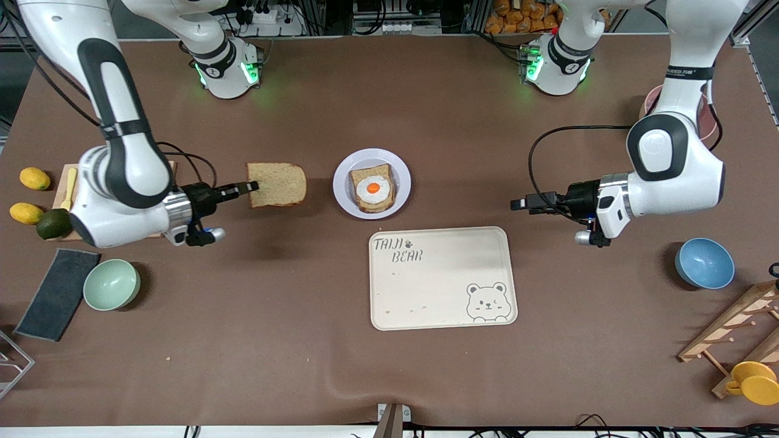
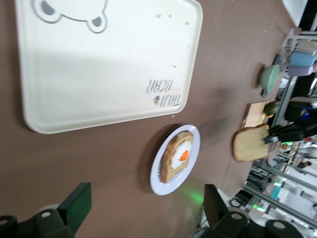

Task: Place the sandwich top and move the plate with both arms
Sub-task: 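Carry the bread over the plate while the left gripper nears the plate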

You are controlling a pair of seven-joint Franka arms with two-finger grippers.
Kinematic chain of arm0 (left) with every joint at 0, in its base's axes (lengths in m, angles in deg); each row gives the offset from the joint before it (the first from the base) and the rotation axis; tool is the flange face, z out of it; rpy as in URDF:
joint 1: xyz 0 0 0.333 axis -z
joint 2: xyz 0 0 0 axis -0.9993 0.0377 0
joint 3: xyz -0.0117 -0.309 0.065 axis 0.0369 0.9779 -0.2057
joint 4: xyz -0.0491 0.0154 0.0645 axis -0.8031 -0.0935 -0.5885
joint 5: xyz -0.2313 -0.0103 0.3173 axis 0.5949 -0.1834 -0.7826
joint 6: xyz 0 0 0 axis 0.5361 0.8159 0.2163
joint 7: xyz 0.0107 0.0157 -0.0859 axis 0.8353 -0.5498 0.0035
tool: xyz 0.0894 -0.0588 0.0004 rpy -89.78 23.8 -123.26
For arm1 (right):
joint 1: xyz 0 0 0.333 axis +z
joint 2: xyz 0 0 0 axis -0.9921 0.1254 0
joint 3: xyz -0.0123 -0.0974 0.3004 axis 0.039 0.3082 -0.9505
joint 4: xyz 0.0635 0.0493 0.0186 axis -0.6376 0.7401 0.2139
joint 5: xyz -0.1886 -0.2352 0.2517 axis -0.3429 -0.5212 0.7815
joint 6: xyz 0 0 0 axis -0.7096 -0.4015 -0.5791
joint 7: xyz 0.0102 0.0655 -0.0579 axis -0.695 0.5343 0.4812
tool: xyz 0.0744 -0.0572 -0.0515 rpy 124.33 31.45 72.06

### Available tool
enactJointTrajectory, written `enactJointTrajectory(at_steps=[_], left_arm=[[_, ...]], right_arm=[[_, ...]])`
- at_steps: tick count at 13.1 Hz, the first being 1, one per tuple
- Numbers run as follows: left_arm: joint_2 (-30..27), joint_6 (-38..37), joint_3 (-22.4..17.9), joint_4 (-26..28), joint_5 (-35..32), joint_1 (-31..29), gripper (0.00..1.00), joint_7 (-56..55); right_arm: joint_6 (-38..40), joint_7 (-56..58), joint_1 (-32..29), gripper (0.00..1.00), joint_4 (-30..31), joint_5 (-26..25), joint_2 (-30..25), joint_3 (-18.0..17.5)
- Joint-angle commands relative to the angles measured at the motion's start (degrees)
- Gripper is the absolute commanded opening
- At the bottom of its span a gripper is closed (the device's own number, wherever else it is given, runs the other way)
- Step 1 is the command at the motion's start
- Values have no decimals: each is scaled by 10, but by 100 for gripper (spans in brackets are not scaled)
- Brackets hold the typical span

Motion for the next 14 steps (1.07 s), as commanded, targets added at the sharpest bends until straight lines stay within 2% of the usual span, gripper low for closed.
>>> enactJointTrajectory(at_steps=[1,3,6,8,11,14], left_arm=[[1,44,23,19,36,0,100,14],[19,76,45,19,73,0,100,34],[30,87,52,34,132,0,100,70],[33,87,54,44,152,3,100,85],[38,87,57,54,169,13,100,86],[53,87,59,59,171,23,100,86]], right_arm=[[-37,-3,51,0,16,82,9,7],[-89,-4,103,0,19,101,9,7],[-151,-9,151,0,40,151,16,7],[-177,-9,183,0,47,186,17,7],[-234,-9,218,0,60,207,27,7],[-240,-9,225,0,62,221,35,7]])
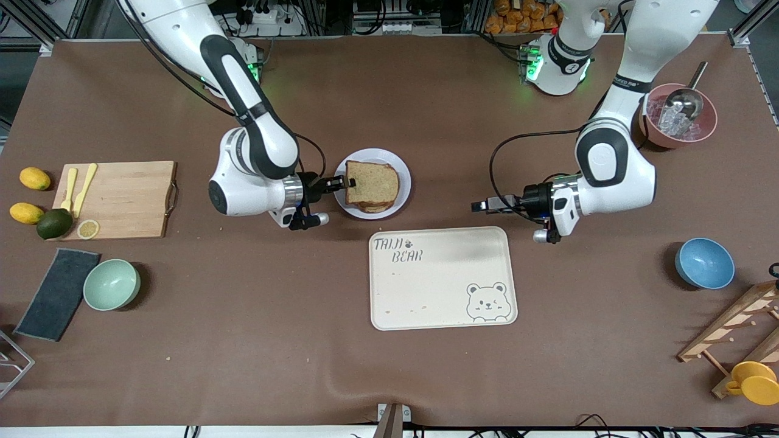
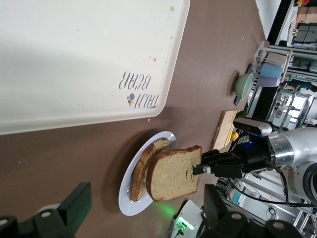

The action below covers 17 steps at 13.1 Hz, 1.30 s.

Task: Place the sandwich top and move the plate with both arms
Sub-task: 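Carry the bread over the plate while the left gripper nears the plate, then lower the bread onto the sandwich while the left gripper grips the plate rim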

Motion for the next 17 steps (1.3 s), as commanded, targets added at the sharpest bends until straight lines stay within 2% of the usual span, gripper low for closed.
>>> enactJointTrajectory(at_steps=[1,2,3,4,8,9,12,13,15,17], left_arm=[[12,10,4,6,19,6,100,11],[15,10,5,8,29,8,100,11],[20,10,4,11,45,16,100,17],[28,13,4,12,63,25,100,31],[59,54,4,15,138,67,100,82],[64,56,4,19,168,80,96,109],[64,57,4,48,228,93,86,198],[64,57,5,58,238,95,84,217],[62,57,6,81,252,94,76,265],[65,56,6,102,287,95,72,336]], right_arm=[[-1,-2,2,23,4,17,0,7],[1,-3,0,63,4,17,1,7],[2,-9,-2,79,4,17,3,8],[3,-19,-5,99,3,17,5,8],[11,-28,-8,100,3,16,-1,11],[15,-28,-12,100,3,16,-8,11],[94,-28,-53,100,-4,2,-27,27],[117,-28,-62,100,-5,-11,-32,42],[170,-28,-64,100,-36,-77,-34,82],[232,-27,-65,100,-74,-140,-33,133]])
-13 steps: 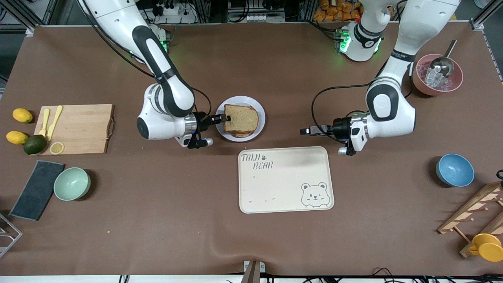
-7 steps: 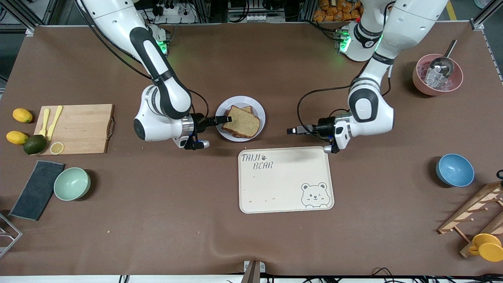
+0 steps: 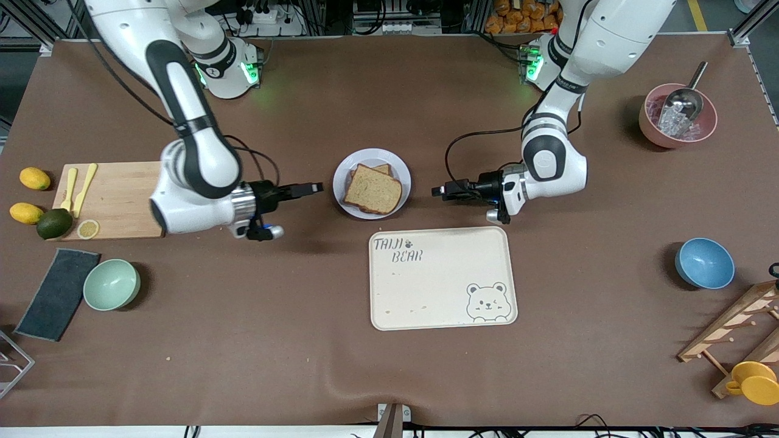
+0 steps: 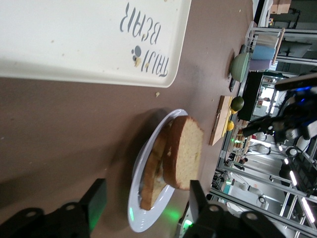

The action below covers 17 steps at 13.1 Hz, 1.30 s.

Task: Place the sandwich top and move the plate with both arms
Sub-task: 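Lower the bread onto the sandwich while the left gripper grips the plate rim, then open the right gripper and draw the right arm back to rest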

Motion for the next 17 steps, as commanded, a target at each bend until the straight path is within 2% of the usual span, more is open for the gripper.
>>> enactJointTrajectory(at_steps=[1,2,4,6,9,11,12,14,15,16,17], left_arm=[[-5,7,3,33,56,3,72,87],[-3,7,9,36,64,3,71,97],[4,6,22,36,66,3,63,114],[17,5,38,36,98,2,63,143],[38,3,61,32,161,3,60,198],[51,3,61,29,161,5,53,211],[58,3,61,27,161,4,46,225],[71,3,61,23,161,5,45,233],[76,3,61,20,161,6,37,247],[87,3,62,16,162,9,34,257],[92,3,62,9,162,10,34,257]], right_arm=[[78,-6,0,100,-50,-76,-5,56],[99,-1,-1,100,-63,-105,-4,74],[128,1,-14,100,-90,-157,-3,101],[131,24,-55,100,-117,-214,1,104],[131,141,-99,100,-170,-299,9,105],[132,142,-111,100,-192,-313,6,108],[133,142,-121,100,-209,-334,6,108],[133,154,-118,100,-248,-383,6,107],[133,155,-112,100,-271,-403,5,104],[135,154,-108,100,-292,-407,5,103],[145,154,-108,100,-308,-407,4,103]])
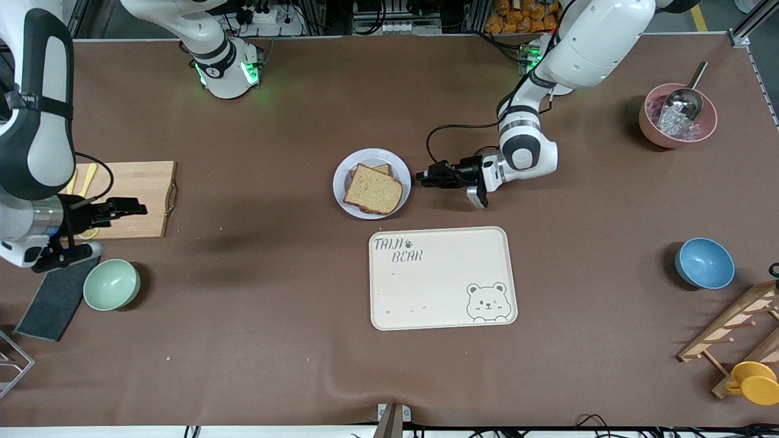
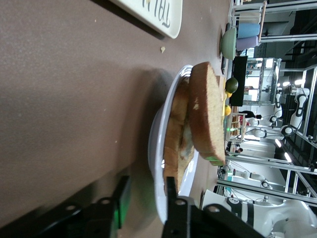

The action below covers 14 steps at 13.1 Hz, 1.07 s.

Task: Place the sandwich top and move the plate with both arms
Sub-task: 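Open the right gripper and draw the right arm back to rest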

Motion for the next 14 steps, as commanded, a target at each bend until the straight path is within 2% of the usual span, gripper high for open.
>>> enactJointTrajectory(at_steps=[1,7,8,10,12,13,14], left_arm=[[25,3,5,-20,19,5,36,22],[40,3,19,-36,42,5,36,22],[41,2,21,-40,51,6,36,22],[49,2,29,-48,64,8,36,23],[53,2,31,-51,65,8,36,23],[53,3,31,-51,65,8,35,23],[53,3,31,-51,65,8,33,23]], right_arm=[[36,6,2,100,-55,-19,5,-5],[80,-12,-2,100,-103,-15,-1,-6],[106,-54,-15,100,-126,-15,-2,-21],[147,-149,-79,100,-145,-18,-14,-103],[159,-261,-122,100,-139,-62,-60,-197],[165,-301,-131,100,-136,-90,-91,-234],[162,-306,-141,100,-123,-104,-118,-254]])
